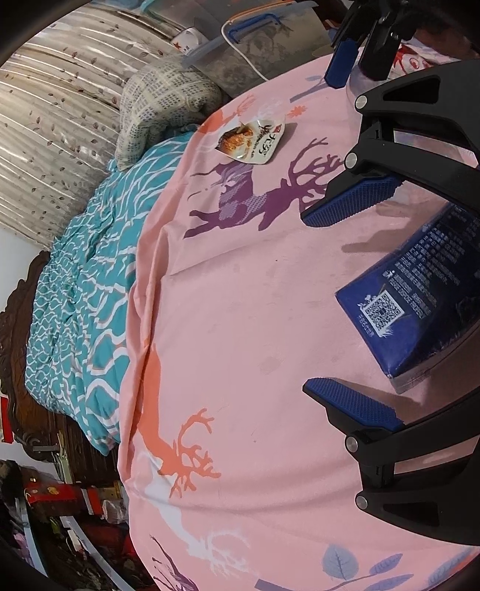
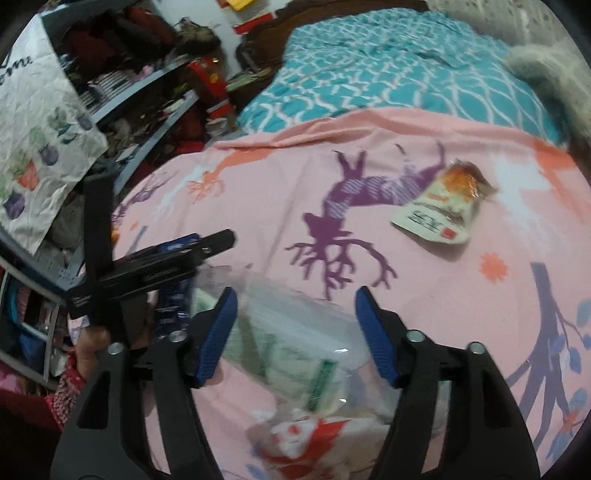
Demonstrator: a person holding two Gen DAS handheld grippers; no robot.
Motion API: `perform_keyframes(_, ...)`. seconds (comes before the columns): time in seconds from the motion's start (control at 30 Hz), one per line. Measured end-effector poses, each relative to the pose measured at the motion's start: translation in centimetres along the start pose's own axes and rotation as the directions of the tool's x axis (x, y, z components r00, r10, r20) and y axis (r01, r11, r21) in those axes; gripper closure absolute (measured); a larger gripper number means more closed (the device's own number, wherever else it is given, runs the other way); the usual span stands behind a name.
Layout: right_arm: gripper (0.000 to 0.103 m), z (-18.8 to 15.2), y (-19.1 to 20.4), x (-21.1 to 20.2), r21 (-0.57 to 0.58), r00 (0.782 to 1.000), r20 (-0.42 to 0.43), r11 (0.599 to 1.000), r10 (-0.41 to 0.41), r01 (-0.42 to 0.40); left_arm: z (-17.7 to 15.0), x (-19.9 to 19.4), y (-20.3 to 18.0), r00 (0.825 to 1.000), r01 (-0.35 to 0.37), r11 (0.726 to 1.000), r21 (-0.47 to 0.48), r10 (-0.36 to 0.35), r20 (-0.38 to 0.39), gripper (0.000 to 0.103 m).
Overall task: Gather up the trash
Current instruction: 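Grasp the clear plastic bottle with the right tool while the left holds the carton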
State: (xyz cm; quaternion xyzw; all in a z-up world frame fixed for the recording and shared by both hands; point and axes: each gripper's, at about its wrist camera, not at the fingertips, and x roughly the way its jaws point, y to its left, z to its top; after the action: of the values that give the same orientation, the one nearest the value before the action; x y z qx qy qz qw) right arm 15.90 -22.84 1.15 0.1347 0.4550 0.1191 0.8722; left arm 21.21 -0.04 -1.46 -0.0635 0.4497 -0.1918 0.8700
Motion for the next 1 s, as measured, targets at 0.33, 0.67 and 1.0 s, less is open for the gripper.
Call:
perform_keyframes(0.33,0.03,-3.8,1.8,0.3,-0.033,0.996,-0.053,0.997,0.065,-0.067,0.2,0.3,1.1,1.0,0.019,0.999,-0.033,-0.02,-0.01,0.022)
perform_keyframes(0.67,0.029,-6.0,-0.3,-3.7,0.015,0.995,0.055,0.997,0.077,-0.078,-0.3,-4.0,1.9,0.999,0.046,0.995,-0.087,-0.047,-0.005,0.022)
perform_keyframes(1.0,0.027,-7.6,1.4,0.1,-0.136,0.997,-0.014,0.988,-0.075,0.073,-4.0,-6.1,-2.1,0.999,0.011,0.999,0.047,-0.01,-0.038,0.017)
